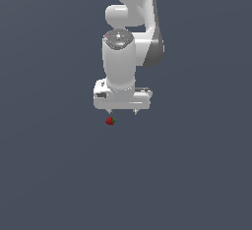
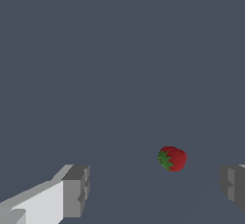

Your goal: Pick up the object and move it to a goal position.

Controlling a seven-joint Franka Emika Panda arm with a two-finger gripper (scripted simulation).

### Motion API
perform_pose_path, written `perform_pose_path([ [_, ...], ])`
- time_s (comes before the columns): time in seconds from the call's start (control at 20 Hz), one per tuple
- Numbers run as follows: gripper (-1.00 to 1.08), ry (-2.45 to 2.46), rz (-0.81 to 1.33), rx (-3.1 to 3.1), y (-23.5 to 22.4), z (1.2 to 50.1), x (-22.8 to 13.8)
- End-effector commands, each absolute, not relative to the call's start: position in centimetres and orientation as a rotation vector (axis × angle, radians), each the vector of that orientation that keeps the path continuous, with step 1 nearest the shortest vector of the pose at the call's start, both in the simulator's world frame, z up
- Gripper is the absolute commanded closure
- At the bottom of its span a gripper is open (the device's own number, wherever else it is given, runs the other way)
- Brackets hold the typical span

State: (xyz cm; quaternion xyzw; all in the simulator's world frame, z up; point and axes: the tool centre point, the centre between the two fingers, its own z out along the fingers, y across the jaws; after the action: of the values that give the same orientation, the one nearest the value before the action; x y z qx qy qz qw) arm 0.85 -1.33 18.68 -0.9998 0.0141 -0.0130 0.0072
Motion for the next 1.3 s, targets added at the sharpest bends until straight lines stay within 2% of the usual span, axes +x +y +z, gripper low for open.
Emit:
perform_pose_path([
  [0.0, -0.92, 0.044, -0.041, -3.127, -1.3, 18.7, 0.8],
  [0.5, -0.92, 0.037, -0.027, -3.145, -3.6, 19.5, 0.4],
  [1.25, -0.92, -0.121, -0.022, -3.149, -4.2, 18.3, 0.0],
])
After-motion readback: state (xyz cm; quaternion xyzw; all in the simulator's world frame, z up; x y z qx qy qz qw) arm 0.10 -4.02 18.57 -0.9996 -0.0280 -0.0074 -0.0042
